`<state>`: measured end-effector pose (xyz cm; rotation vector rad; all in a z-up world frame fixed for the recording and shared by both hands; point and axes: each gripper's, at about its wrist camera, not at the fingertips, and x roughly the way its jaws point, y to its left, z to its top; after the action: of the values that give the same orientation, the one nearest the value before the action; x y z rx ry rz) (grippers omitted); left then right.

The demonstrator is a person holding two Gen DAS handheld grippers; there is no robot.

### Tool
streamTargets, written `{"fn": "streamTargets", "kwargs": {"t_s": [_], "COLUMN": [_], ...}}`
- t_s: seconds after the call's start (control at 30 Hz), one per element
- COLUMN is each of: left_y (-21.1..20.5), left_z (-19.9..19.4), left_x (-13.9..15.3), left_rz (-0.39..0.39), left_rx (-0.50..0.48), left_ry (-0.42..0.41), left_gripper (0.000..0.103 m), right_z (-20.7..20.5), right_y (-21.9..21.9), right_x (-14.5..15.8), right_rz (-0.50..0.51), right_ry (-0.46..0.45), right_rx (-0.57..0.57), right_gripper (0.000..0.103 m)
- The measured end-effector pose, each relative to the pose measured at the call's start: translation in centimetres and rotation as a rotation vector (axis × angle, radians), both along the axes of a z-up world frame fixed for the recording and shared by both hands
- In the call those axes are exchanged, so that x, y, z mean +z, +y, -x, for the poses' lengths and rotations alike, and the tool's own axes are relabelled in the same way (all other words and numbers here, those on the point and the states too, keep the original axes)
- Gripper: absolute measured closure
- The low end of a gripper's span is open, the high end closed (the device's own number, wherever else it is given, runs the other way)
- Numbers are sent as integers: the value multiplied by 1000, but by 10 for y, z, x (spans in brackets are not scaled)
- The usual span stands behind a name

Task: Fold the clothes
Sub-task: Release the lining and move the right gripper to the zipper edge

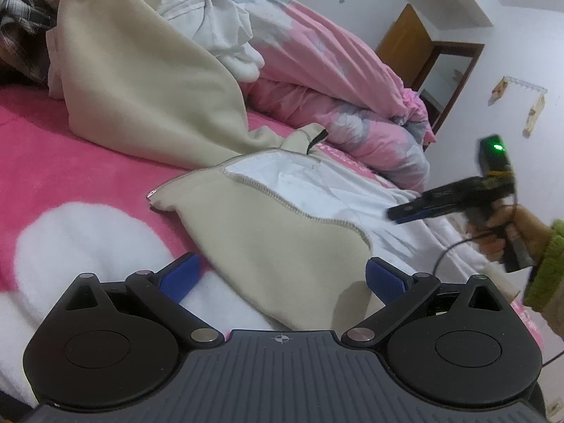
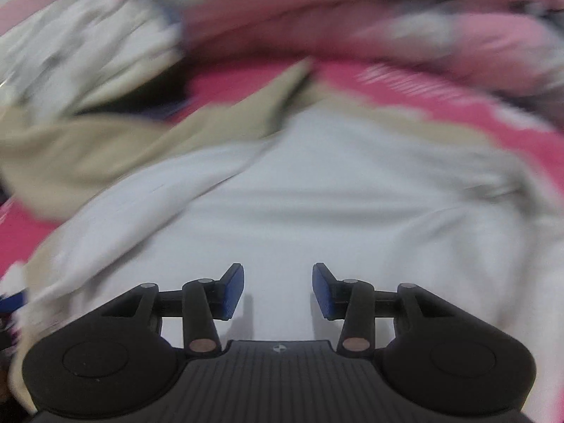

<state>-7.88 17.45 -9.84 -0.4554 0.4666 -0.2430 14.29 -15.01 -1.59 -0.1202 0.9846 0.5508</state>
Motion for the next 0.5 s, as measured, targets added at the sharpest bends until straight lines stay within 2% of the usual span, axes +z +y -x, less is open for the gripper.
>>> {"fn": "streamTargets", "kwargs": {"t_s": [0.07,0.13,0.2,0.3,0.33,0.4,0.47,0.5], "left_y": [-1,-1,-1,2,3,5,5,4], "left_z": [0,1,1,2,2,1,-4,-7], "left_x": [0,0,0,0,-1,0,1,2], "left_rz": [-9,-17,-24,0,14,42,52,45], "left_rx": [-1,-2,-4,-1,2,16,40,58], "left_ry": [1,4,6,14,18,34,62,78], "left_gripper": [3,4,4,4,5,6,11,17], "right_z": [-13,-36,-63,-88,-86,-62,-24,-4], "right_y": [28,45,49,45,44,44,24,12], "right_x": [-21,-38,-41,-35,-31,-12,18,34], "right_rz": [36,102,152,196,205,252,170,119], "right_ry": [30,-46,-127,-171,-192,-329,-416,-452], "right_rx": [23,9,-87,-221,-240,-222,-190,-178], "right_gripper": [68,76,76,78,78,77,77,77]}}
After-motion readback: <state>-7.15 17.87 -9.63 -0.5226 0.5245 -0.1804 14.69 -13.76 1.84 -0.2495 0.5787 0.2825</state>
